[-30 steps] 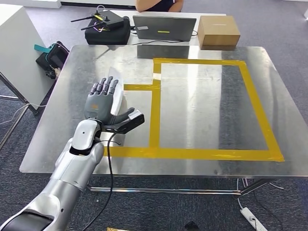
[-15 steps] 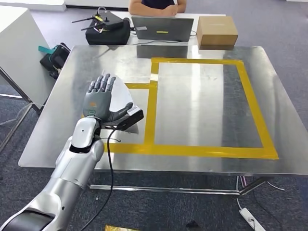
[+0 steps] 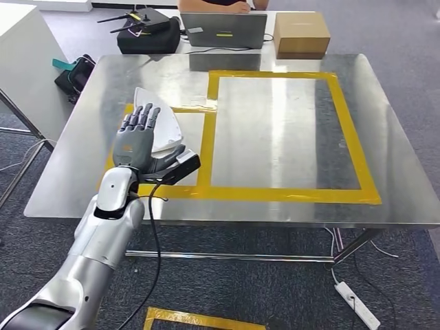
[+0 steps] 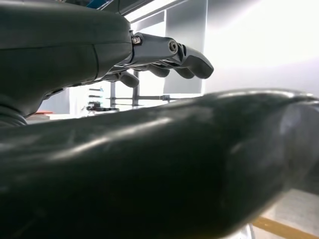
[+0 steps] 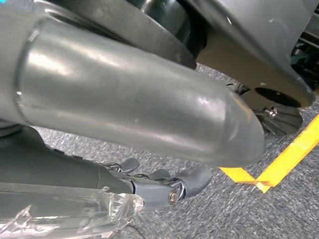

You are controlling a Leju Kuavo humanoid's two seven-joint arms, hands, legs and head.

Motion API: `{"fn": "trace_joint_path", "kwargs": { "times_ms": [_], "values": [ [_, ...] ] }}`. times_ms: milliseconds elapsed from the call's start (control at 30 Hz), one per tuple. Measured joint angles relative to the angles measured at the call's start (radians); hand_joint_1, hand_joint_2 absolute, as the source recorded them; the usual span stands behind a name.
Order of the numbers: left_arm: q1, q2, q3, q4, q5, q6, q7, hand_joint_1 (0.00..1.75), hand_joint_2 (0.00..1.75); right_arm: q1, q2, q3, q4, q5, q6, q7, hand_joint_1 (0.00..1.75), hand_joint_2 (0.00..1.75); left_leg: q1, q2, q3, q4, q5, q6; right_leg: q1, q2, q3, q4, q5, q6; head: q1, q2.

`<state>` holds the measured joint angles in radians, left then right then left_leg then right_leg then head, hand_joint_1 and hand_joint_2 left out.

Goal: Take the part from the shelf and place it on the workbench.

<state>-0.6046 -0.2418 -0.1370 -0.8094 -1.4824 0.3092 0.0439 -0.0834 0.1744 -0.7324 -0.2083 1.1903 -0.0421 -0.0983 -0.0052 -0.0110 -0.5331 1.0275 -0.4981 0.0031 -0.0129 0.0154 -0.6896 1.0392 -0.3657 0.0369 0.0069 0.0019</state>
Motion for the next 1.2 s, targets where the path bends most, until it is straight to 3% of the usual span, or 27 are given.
{"fn": "trace_joint_path", "kwargs": {
  "times_ms": [100, 133, 200, 267, 300, 333, 400, 467, 500, 533, 600, 633, 700, 767, 800, 867, 900, 967, 1033, 1100, 1133, 1167, 1200],
  "values": [
    [0.002, 0.003, 0.006, -0.002, 0.000, -0.002, 0.000, 0.00, 0.00, 0.002, -0.001, -0.002, 0.000, 0.003, 0.000, 0.005, 0.00, 0.00, -0.007, 0.001, -0.002, -0.034, 0.019, 0.006, -0.006, -0.002, -0.007, -0.015, 0.025, 0.019, -0.005, 0.000],
    [0.004, 0.004, 0.009, -0.002, 0.000, -0.003, 0.000, 0.00, 0.00, 0.003, -0.001, -0.002, 0.000, 0.004, -0.001, 0.006, 0.00, 0.00, -0.006, 0.002, -0.010, -0.037, 0.030, 0.013, -0.007, -0.003, -0.015, -0.007, 0.011, 0.024, -0.004, 0.000],
    [0.005, 0.006, 0.016, -0.002, 0.000, -0.004, 0.000, 0.00, 0.00, 0.006, -0.002, -0.003, 0.000, 0.008, -0.001, 0.007, 0.00, 0.00, -0.003, 0.004, -0.029, -0.041, 0.053, 0.024, -0.007, -0.006, -0.042, 0.071, -0.071, 0.029, -0.002, 0.000],
    [0.007, 0.010, 0.023, -0.002, 0.000, -0.004, 0.000, 0.00, 0.00, 0.005, -0.005, -0.004, 0.000, 0.012, -0.001, 0.007, 0.00, 0.00, -0.005, 0.005, -0.054, -0.040, 0.073, 0.030, -0.005, -0.007, -0.072, 0.206, -0.160, 0.032, 0.000, 0.000],
    [0.009, 0.012, 0.024, -0.002, -0.001, -0.004, 0.000, 0.00, 0.00, 0.003, -0.006, -0.004, 0.000, 0.014, -0.001, 0.007, 0.00, 0.00, -0.007, 0.006, -0.067, -0.040, 0.084, 0.030, -0.004, -0.007, -0.076, 0.255, -0.177, 0.033, -0.001, 0.000],
    [0.011, 0.014, 0.025, -0.002, -0.001, -0.004, 0.000, 0.00, 0.00, 0.002, -0.007, -0.004, 0.000, 0.015, -0.001, 0.008, 0.00, 0.00, -0.008, 0.006, -0.081, -0.039, 0.095, 0.030, -0.002, -0.007, -0.064, 0.274, -0.172, 0.032, -0.001, 0.000],
    [0.014, 0.019, 0.026, -0.002, -0.001, -0.003, 0.000, 0.00, 0.00, 0.001, -0.010, -0.005, 0.000, 0.017, -0.001, 0.008, 0.00, 0.00, -0.009, 0.006, -0.106, -0.038, 0.115, 0.027, 0.001, -0.007, 0.014, 0.205, -0.129, 0.027, -0.001, 0.000],
    [0.014, 0.022, 0.029, -0.002, -0.002, -0.003, 0.000, 0.00, 0.00, -0.004, -0.014, -0.005, 0.000, 0.019, -0.002, 0.007, 0.00, 0.00, -0.011, 0.006, -0.125, -0.036, 0.134, 0.020, 0.005, -0.007, 0.124, 0.062, -0.126, 0.021, -0.001, 0.000],
    [0.014, 0.024, 0.031, -0.003, -0.002, -0.002, 0.000, 0.00, 0.00, -0.006, -0.014, -0.006, 0.000, 0.020, -0.001, 0.006, 0.00, 0.00, -0.012, 0.006, -0.130, -0.036, 0.143, 0.015, 0.007, -0.006, 0.157, 0.010, -0.135, 0.017, -0.002, 0.000],
    [0.014, 0.026, 0.033, -0.003, -0.002, -0.002, 0.000, 0.00, 0.00, -0.008, -0.015, -0.007, -0.001, 0.021, -0.001, 0.005, 0.00, 0.00, -0.013, 0.006, -0.133, -0.036, 0.152, 0.010, 0.010, -0.005, 0.172, -0.018, -0.145, 0.012, -0.002, 0.000],
    [0.015, 0.030, 0.037, -0.003, -0.003, -0.002, 0.001, 0.00, 0.00, -0.007, -0.017, -0.009, -0.001, 0.022, -0.001, 0.004, 0.00, 0.00, -0.012, 0.006, -0.137, -0.038, 0.165, -0.002, 0.010, -0.006, 0.162, -0.026, -0.132, -0.002, 0.000, 0.000],
    [0.016, 0.033, 0.040, -0.003, -0.003, -0.002, 0.002, 0.00, 0.00, -0.007, -0.019, -0.010, -0.001, 0.022, 0.000, 0.004, 0.00, 0.00, -0.011, 0.006, -0.143, -0.032, 0.155, -0.008, 0.008, -0.006, 0.155, -0.027, -0.123, -0.011, -0.001, 0.000],
    [0.018, 0.042, 0.047, -0.003, -0.003, -0.002, 0.007, 0.00, 0.00, -0.008, -0.021, -0.011, -0.001, 0.023, 0.000, 0.004, 0.00, 0.00, -0.007, 0.005, -0.167, 0.030, 0.081, -0.022, 0.004, -0.008, 0.136, -0.031, -0.097, -0.024, -0.005, 0.000],
    [0.022, 0.054, 0.055, -0.003, -0.003, -0.002, 0.013, 0.00, 0.00, -0.006, -0.022, -0.013, -0.001, 0.024, 0.000, 0.003, 0.00, 0.00, -0.001, 0.005, -0.200, 0.158, -0.014, -0.034, 0.003, -0.009, 0.107, -0.031, -0.073, -0.027, -0.008, 0.000],
    [0.027, 0.061, 0.061, -0.003, -0.003, -0.002, 0.015, 0.00, 0.00, -0.004, -0.022, -0.015, -0.001, 0.024, 0.000, 0.003, 0.00, 0.00, 0.002, 0.006, -0.209, 0.215, -0.036, -0.038, 0.003, -0.009, 0.092, -0.030, -0.062, -0.026, -0.008, 0.000],
    [0.037, 0.072, 0.074, -0.003, -0.003, -0.003, 0.017, 0.00, 0.00, -0.002, -0.023, -0.019, -0.001, 0.025, 0.000, 0.002, 0.00, 0.00, 0.007, 0.006, -0.189, 0.247, -0.017, -0.041, 0.003, -0.010, 0.063, -0.030, -0.039, -0.023, -0.009, 0.000],
    [0.040, 0.076, 0.080, -0.003, -0.003, -0.003, 0.018, 0.00, 0.00, -0.002, -0.024, -0.020, -0.001, 0.026, 0.000, 0.002, 0.00, 0.00, 0.010, 0.006, -0.153, 0.213, 0.008, -0.042, 0.003, -0.010, 0.049, -0.029, -0.027, -0.020, -0.009, 0.000],
    [0.041, 0.084, 0.094, -0.005, -0.002, -0.006, 0.026, 0.00, 0.00, -0.002, -0.027, -0.022, -0.002, 0.027, 0.000, 0.001, 0.00, 0.00, 0.013, 0.005, -0.044, 0.078, 0.021, -0.040, 0.004, -0.009, 0.027, -0.028, -0.007, -0.012, -0.008, 0.000],
    [0.047, 0.094, 0.114, -0.008, -0.002, -0.009, 0.044, 0.00, 0.00, -0.002, -0.029, -0.025, -0.002, 0.028, -0.001, -0.002, 0.00, 0.00, 0.009, 0.004, 0.023, -0.027, 0.005, -0.028, 0.004, -0.008, 0.015, -0.030, 0.015, 0.001, -0.008, 0.000],
    [0.065, 0.112, 0.140, -0.005, -0.003, -0.012, 0.068, 0.00, 0.00, 0.002, -0.031, -0.029, -0.002, 0.030, -0.002, -0.004, 0.00, 0.00, 0.003, 0.006, 0.021, -0.048, 0.012, -0.008, -0.001, -0.007, 0.008, -0.039, 0.037, 0.013, -0.008, 0.000],
    [0.077, 0.121, 0.157, 0.000, -0.003, -0.012, 0.080, 0.00, 0.00, 0.006, -0.031, -0.030, -0.002, 0.031, -0.002, -0.005, 0.00, 0.00, 0.002, 0.009, 0.014, -0.050, 0.022, 0.002, -0.004, -0.007, 0.003, -0.037, 0.032, 0.018, -0.009, 0.000],
    [0.090, 0.132, 0.176, 0.007, -0.003, -0.011, 0.089, 0.00, 0.00, 0.011, -0.031, -0.032, -0.002, 0.032, -0.002, -0.006, 0.00, 0.00, 0.002, 0.012, 0.006, -0.051, 0.033, 0.012, -0.005, -0.007, -0.008, -0.019, 0.007, 0.021, -0.007, 0.000],
    [0.102, 0.144, 0.197, 0.015, -0.003, -0.007, 0.094, 0.00, 0.00, 0.016, -0.031, -0.035, -0.002, 0.034, -0.002, -0.007, 0.00, 0.00, 0.003, 0.014, -0.005, -0.052, 0.045, 0.019, -0.005, -0.008, -0.023, 0.023, -0.038, 0.023, -0.006, 0.000]
  ]
}}
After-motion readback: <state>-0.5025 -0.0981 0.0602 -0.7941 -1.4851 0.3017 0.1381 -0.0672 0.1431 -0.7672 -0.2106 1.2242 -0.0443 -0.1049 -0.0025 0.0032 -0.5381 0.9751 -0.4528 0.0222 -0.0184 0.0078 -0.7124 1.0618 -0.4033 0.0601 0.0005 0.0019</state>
